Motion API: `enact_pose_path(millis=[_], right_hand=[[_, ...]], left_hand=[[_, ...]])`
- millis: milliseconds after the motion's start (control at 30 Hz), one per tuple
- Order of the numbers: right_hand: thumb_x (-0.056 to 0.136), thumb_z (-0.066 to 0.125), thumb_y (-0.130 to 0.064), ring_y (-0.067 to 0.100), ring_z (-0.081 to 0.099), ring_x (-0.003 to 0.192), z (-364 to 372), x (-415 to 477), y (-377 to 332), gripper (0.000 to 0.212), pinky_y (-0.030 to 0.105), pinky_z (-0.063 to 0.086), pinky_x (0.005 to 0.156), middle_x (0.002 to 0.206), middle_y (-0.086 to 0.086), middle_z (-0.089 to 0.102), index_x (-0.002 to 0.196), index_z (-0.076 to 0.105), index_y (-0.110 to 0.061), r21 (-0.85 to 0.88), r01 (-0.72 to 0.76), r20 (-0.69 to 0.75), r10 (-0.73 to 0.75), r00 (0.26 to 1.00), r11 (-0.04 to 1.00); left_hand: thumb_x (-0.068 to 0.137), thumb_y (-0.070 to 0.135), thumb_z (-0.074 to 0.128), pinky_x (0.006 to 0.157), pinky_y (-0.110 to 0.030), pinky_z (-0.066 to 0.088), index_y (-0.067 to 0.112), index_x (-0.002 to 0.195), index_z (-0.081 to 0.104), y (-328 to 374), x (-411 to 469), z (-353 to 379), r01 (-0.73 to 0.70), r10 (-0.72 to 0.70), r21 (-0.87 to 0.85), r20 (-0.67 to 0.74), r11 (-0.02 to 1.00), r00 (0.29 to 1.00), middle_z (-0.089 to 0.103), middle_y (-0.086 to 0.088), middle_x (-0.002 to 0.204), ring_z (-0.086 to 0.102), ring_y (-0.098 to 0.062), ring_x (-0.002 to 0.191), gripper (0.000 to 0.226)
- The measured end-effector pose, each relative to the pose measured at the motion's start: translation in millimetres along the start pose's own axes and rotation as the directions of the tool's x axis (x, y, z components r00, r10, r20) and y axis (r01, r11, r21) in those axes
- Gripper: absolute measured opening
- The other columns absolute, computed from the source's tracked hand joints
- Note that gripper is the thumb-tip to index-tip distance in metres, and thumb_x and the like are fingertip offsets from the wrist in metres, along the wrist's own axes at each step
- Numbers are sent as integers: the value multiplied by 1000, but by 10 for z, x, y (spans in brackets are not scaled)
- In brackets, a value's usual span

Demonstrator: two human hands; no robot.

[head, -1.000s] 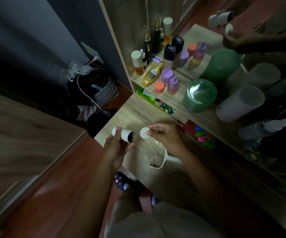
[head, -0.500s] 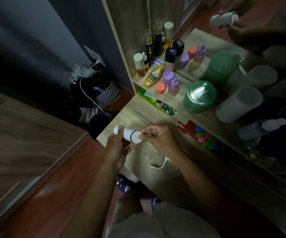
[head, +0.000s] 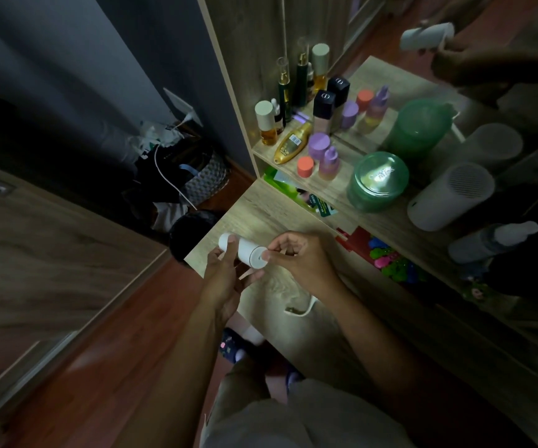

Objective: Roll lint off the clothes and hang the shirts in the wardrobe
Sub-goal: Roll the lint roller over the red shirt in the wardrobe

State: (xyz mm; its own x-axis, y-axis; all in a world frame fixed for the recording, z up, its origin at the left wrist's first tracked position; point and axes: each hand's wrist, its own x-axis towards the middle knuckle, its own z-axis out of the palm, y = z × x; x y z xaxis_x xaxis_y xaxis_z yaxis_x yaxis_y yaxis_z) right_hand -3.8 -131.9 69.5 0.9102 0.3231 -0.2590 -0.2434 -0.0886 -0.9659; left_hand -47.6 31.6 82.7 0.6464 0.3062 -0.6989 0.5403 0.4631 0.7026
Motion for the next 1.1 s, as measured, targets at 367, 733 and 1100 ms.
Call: enact_pose_path(millis=[367,733,1100], right_hand=[[77,84,-11,2,57,67,-116,-53,102,14,15,45,62,74,-4,68,79,71,-14,-28,33,-26,-34,999,999],[96,62,-34,15,68,76,-263,-181,543,20,34,56,69,83,2,72,95,69,-16,-267,-135,-118,106,987,954],[77,19,-75,16,61,67,-430,-273,1281,69,38,58,65,74,1,63,81,65,-23,-828,-318,-236,227,945,463]], left_hand=[[102,35,55,65,-41,63,12,147,36,0,-69,180,-8,9,-20,51,1000,999,58,-24,131,77,-22,85,54],[101,31,59,69,-44,61,34,149,32,74,-213,348,-236,234,51,42,970,971,59,-8,124,68,-30,99,55],[100,32,61,68,-42,61,37,151,32,37,-217,222,-191,189,51,42,980,981,57,-11,131,68,-31,102,59]])
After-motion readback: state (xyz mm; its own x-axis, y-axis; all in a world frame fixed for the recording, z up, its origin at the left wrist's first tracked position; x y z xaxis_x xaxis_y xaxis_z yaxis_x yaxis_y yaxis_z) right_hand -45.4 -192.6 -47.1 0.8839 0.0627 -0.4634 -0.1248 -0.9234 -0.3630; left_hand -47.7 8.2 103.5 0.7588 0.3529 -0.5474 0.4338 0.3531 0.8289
